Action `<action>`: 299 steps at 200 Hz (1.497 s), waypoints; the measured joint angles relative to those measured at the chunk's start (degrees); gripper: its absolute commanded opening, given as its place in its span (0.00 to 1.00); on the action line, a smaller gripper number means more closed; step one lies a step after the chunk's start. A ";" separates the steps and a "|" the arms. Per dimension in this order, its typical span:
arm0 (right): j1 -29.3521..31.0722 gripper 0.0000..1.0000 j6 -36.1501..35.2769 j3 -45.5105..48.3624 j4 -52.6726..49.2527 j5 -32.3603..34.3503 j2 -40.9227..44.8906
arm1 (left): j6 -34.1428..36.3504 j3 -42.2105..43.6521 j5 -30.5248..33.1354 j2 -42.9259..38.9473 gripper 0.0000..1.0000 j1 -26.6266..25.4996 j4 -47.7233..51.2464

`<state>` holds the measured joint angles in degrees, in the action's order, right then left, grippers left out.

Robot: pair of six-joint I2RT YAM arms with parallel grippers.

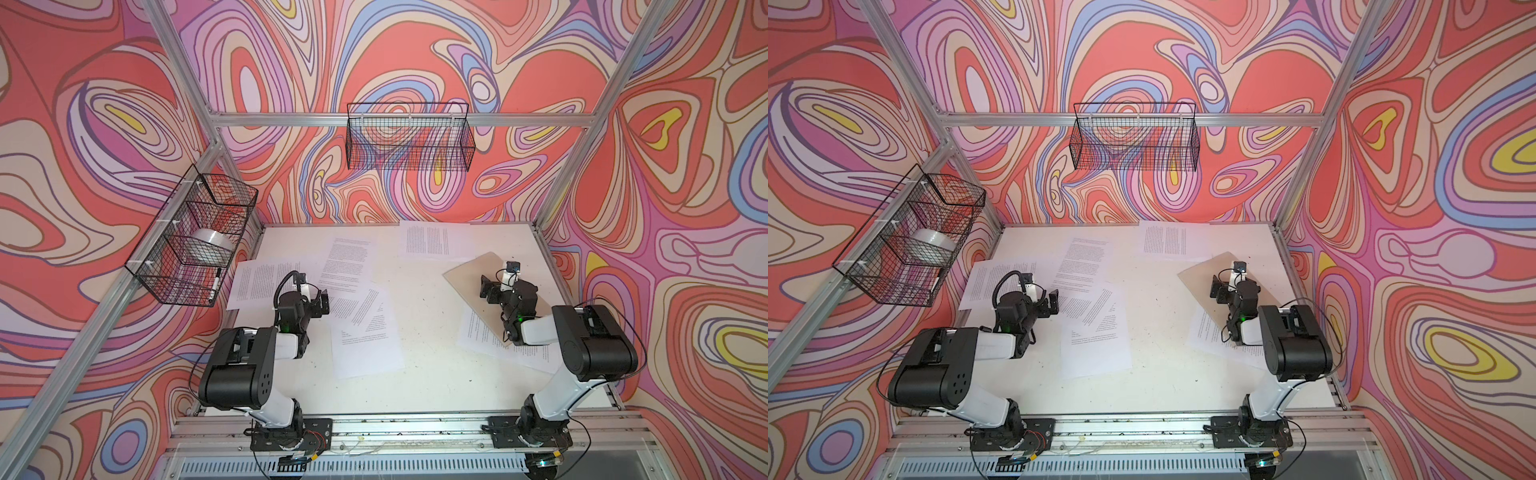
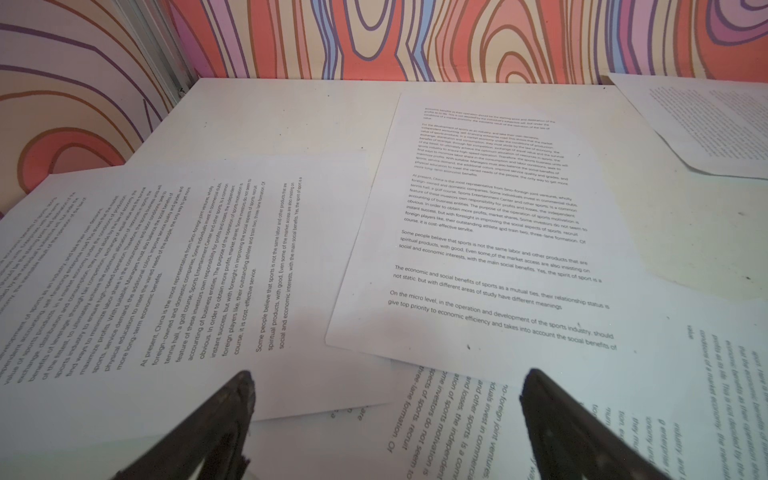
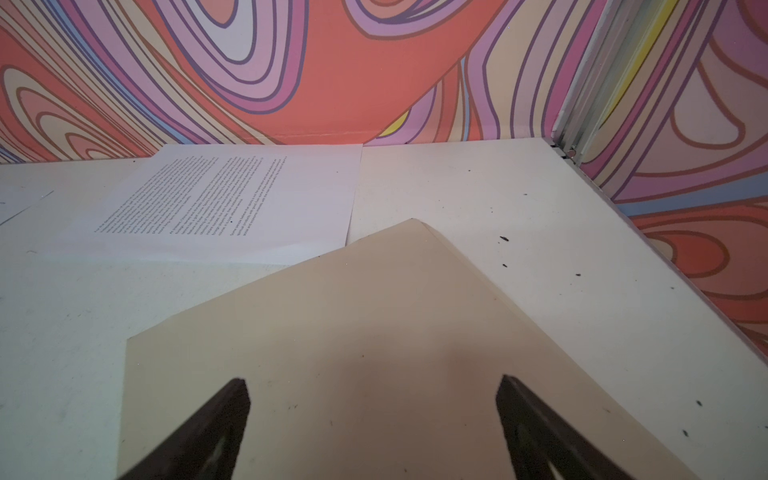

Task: Put the files into the folder

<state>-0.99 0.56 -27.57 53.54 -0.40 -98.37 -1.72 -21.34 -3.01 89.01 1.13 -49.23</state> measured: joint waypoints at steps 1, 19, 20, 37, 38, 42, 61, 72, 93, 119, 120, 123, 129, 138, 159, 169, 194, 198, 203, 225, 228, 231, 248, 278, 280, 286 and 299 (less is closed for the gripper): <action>0.00 0.98 0.00 0.00 0.00 0.00 0.00 | 0.00 0.00 0.00 0.00 1.00 0.00 0.00; 0.00 0.98 0.00 0.00 0.00 0.00 0.00 | 0.00 0.00 0.02 0.00 1.00 0.00 -0.02; 0.00 0.98 0.00 0.00 0.00 0.00 0.00 | 0.00 0.00 0.00 0.00 1.00 0.00 0.00; 0.00 0.98 0.02 0.00 0.00 0.00 0.00 | 0.00 0.00 0.00 0.00 1.00 0.00 -0.02; 0.00 0.98 0.00 0.00 0.00 0.00 0.00 | 0.00 0.00 0.02 0.00 1.00 0.00 -0.02; 0.00 0.98 0.00 0.00 0.00 0.00 0.00 | -0.02 0.00 0.04 0.00 1.00 0.00 -0.02; 0.00 0.98 0.04 0.00 0.00 0.00 0.00 | -0.52 0.15 1.79 -0.04 1.00 -0.02 -0.39; 0.00 0.98 0.13 0.00 0.00 0.00 0.00 | -1.16 0.59 3.48 -0.13 1.00 0.00 -1.14; 0.07 0.98 0.42 0.00 -0.39 0.98 0.20 | -1.57 0.35 5.73 -1.46 1.00 -0.15 1.16; 0.33 0.98 3.02 -3.02 -13.05 6.78 6.75 | -3.34 -2.75 11.76 -11.76 1.00 -1.20 13.09; 0.33 0.98 3.17 -3.34 -13.73 7.04 7.08 | -3.34 -2.75 11.76 -11.76 1.00 -1.20 13.09; 0.33 0.98 3.98 -4.39 -15.43 7.93 7.87 | -3.91 -3.72 12.63 -13.79 1.00 -1.44 15.04; 0.35 0.98 6.21 -7.63 -20.26 10.36 9.44 | -4.83 -5.09 13.92 -15.85 1.00 -1.79 17.38; 0.31 0.98 9.40 -12.83 -26.34 13.51 10.80 | -6.69 -7.80 16.13 -18.69 1.00 -2.67 21.40; -0.20 0.98 16.65 -24.09 -37.35 19.30 11.34 | -13.11 -14.67 18.71 -22.95 1.00 -5.35 30.99; -1.31 0.98 20.35 -26.95 -41.46 19.67 11.26 | -17.07 -17.07 17.70 -23.69 1.00 -6.16 34.91; -8.31 0.98 28.41 -27.28 -47.89 14.58 9.68 | -25.81 -22.45 9.92 -22.58 1.00 -6.58 45.55; -9.51 0.98 29.27 -27.15 -48.57 13.55 9.05 | -26.93 -23.63 8.00 -21.79 1.00 -6.67 47.50; -11.06 0.98 30.49 -27.06 -49.51 12.41 7.98 | -27.74 -24.76 6.10 -20.92 1.00 -6.78 49.24; -17.03 0.98 34.29 -27.12 -53.18 7.82 2.36 | -29.64 -30.16 -2.78 -15.76 1.00 -8.44 56.85; -17.51 0.98 34.60 -27.21 -53.64 7.48 1.73 | -29.79 -30.69 -4.11 -15.04 1.00 -8.83 57.77; -18.16 0.98 34.91 -27.34 -54.18 6.91 0.85 | -29.81 -31.04 -5.07 -14.51 1.00 -9.18 58.42; -20.65 0.98 35.85 -29.49 -56.65 4.35 -3.50 | -29.83 -31.87 -10.60 -12.17 1.00 -11.23 61.99; -23.89 0.96 36.22 -39.45 -60.54 -0.44 -12.68 | -29.81 -31.87 -16.94 -10.12 1.00 -14.43 65.79; -24.09 0.95 36.24 -40.30 -60.81 -0.72 -13.20 | -29.79 -31.87 -17.31 -10.01 1.00 -14.62 65.92; -24.52 0.95 36.26 -42.47 -61.72 -1.66 -14.47 | -29.79 -31.87 -18.14 -9.79 1.00 -14.97 66.20; -25.18 0.95 36.15 -46.84 -64.37 -3.02 -17.11 | -29.81 -31.87 -19.52 -9.42 1.00 -15.41 66.42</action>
<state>-26.17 36.71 -74.41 -10.83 -3.42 -115.48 -31.53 -53.21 -22.52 79.59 -14.28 17.19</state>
